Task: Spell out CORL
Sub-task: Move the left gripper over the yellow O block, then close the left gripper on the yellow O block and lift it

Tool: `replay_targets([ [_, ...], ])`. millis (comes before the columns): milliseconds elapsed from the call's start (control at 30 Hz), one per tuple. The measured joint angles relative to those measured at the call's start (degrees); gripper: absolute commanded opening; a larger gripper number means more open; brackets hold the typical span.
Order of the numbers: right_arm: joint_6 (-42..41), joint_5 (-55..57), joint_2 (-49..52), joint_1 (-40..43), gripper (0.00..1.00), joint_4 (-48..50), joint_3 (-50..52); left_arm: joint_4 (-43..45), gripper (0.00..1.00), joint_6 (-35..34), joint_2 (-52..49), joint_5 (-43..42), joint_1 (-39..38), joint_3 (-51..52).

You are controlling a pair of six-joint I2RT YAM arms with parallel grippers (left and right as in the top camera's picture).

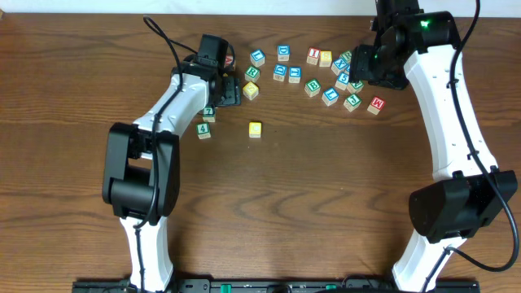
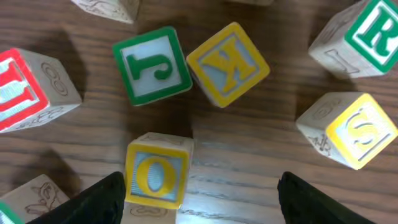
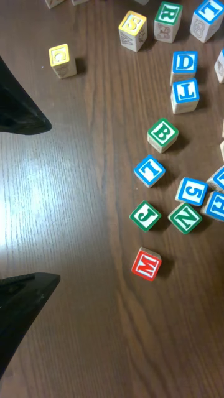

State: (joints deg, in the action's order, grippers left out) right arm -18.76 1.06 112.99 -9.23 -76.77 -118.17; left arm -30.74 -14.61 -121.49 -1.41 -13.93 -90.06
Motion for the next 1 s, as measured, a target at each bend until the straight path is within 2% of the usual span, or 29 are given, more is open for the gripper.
replay_targets([
  [667, 0.2, 0.2, 0.0, 0.0, 0.67, -0.4, 0.0, 4.3, 0.76, -0.4, -1.6, 4.5, 0.0, 0.0],
  [800, 0.2, 0.2, 0.0, 0.0, 0.67, -0.5, 0.0, 4.3, 0.70, -0.3, -3.3, 4.7, 0.0, 0.0],
  [900, 0.2, 0.2, 0.0, 0.0, 0.68, -0.5, 0.0, 4.3, 0.59, -0.3, -3.5, 4.8, 0.0, 0.0],
  [1000, 0.2, 0.3, 0.0, 0.0, 0.69, -0.5, 0.0, 4.2, 0.55, -0.4, -3.5, 4.8, 0.0, 0.0],
])
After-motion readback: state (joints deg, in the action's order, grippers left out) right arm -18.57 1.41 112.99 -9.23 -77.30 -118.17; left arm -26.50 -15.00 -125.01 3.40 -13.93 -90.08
